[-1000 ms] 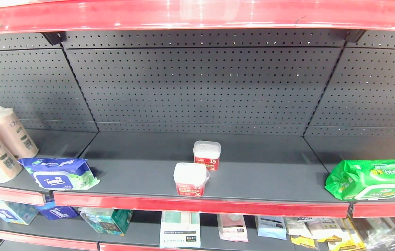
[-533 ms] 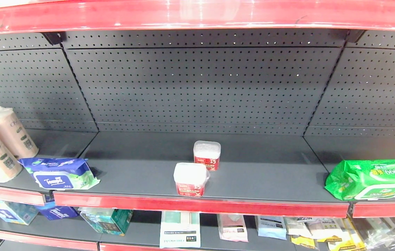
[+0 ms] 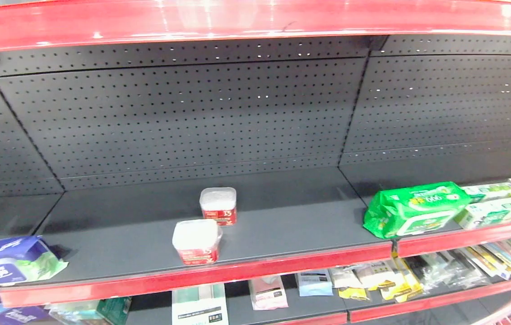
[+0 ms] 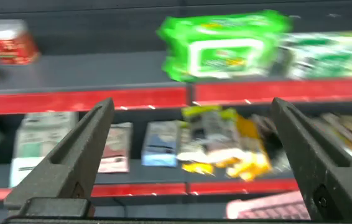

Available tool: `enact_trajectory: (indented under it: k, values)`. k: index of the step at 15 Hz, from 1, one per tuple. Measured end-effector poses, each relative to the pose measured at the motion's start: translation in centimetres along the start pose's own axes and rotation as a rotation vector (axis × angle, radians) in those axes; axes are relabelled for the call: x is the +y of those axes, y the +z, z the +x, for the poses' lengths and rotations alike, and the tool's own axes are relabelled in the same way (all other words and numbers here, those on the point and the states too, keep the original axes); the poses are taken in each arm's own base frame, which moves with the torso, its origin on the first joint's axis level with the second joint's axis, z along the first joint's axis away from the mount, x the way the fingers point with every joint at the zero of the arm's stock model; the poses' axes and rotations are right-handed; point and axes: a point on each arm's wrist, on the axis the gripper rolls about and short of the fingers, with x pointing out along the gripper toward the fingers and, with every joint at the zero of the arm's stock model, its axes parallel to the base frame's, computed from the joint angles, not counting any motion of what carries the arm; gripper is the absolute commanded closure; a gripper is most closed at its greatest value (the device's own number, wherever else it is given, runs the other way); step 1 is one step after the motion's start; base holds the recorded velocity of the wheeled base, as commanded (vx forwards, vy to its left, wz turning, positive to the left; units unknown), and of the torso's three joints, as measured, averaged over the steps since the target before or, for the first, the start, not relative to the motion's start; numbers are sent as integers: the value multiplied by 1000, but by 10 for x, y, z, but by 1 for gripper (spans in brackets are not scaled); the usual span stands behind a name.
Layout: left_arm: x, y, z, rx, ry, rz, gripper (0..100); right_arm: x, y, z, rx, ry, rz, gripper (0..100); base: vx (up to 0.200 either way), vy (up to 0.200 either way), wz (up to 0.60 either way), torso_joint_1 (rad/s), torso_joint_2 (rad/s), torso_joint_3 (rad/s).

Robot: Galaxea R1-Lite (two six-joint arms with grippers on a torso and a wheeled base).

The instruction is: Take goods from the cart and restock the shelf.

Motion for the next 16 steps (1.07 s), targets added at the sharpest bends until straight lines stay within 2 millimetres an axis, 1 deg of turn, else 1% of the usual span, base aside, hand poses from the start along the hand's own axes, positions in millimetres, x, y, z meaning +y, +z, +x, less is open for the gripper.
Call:
enact_trajectory:
  k: [1,4,5,6,7,8,9,10,11,12,14,16]
  values:
    - [0,0,0,0,-1,0,0,0,0,0,0,0,0,0,0,0,-600,2,7,2]
    - [0,0,0,-2,-18,4,0,0,0,0,0,0,0,0,0,0,0,0,0,0]
    - [-1,4,-1,-13,-36,3,0,0,0,0,0,2,0,0,0,0,0,0,0,0]
    - [-1,12,-4,-43,-41,-5,0,0,0,0,0,1,0,0,0,0,0,0,0,0]
    - [-1,26,-7,-81,-38,-30,0,0,0,0,0,1,0,0,0,0,0,0,0,0]
    - [0,42,-9,-105,-32,-63,0,0,0,0,0,1,0,0,0,0,0,0,0,0]
    - [0,61,-9,-120,-19,-95,0,0,0,0,0,2,0,0,0,0,0,0,0,0]
    - [1,81,-4,-98,5,-118,0,0,0,0,0,1,0,0,0,0,0,0,0,0]
    - [2,97,7,-49,46,-129,0,0,0,0,0,0,0,0,0,0,0,0,0,0]
    - [3,108,20,24,93,-133,0,0,0,0,0,1,0,0,0,0,0,0,0,0]
    - [5,114,49,212,178,-132,0,0,0,0,0,2,0,0,0,0,0,0,0,0]
    - [8,109,76,383,221,-126,0,0,0,0,0,2,0,0,0,0,0,0,0,0]
